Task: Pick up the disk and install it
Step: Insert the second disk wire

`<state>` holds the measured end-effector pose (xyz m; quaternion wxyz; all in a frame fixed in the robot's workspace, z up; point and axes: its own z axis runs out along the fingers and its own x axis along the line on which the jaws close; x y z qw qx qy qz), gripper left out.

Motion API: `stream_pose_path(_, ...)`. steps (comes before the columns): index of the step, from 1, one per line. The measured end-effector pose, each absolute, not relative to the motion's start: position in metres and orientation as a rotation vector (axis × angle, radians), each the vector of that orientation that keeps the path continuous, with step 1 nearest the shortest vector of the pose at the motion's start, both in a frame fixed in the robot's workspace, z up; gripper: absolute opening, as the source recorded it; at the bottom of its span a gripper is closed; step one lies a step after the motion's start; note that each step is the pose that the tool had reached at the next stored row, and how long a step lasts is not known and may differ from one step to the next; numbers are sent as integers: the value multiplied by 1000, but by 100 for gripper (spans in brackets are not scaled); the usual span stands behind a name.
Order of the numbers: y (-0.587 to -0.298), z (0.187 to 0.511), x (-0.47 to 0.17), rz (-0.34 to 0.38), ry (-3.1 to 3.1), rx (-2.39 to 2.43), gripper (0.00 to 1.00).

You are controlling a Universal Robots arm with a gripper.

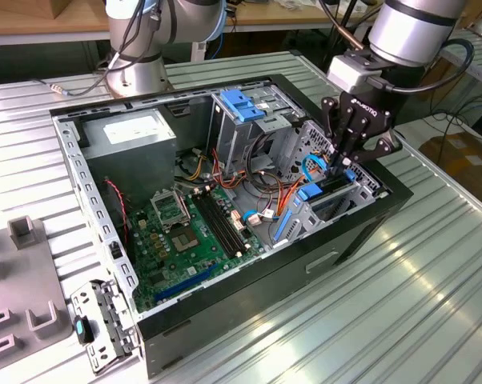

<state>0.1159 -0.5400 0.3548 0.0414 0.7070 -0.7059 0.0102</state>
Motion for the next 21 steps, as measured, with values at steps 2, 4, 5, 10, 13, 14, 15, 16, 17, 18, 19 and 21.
stream_pose_path(2, -540, 353, 117, 26, -2162, 2159, 16)
stream_pose_path(4, -541, 353, 119, 25, -2162, 2158, 16)
stream_pose_path(5, -541, 353, 120, 25, -2162, 2158, 16)
stream_pose_path(10, -542, 351, 121, 14, -2167, 2163, 16)
stream_pose_path(13, -543, 351, 121, 5, -2171, 2168, 16)
stream_pose_path(14, -544, 350, 121, 1, -2173, 2169, 16)
stream_pose_path(15, -544, 350, 121, -2, -2174, 2171, 16)
stream_pose_path(16, -551, 348, 121, -39, -2189, 2188, 16)
stream_pose_path(17, -553, 347, 121, -47, -2193, 2192, 16)
stream_pose_path(18, -555, 346, 121, -56, -2197, 2196, 16)
stream_pose_path(19, -556, 345, 121, -58, -2197, 2197, 16)
stream_pose_path(21, -556, 345, 121, -59, -2198, 2198, 16)
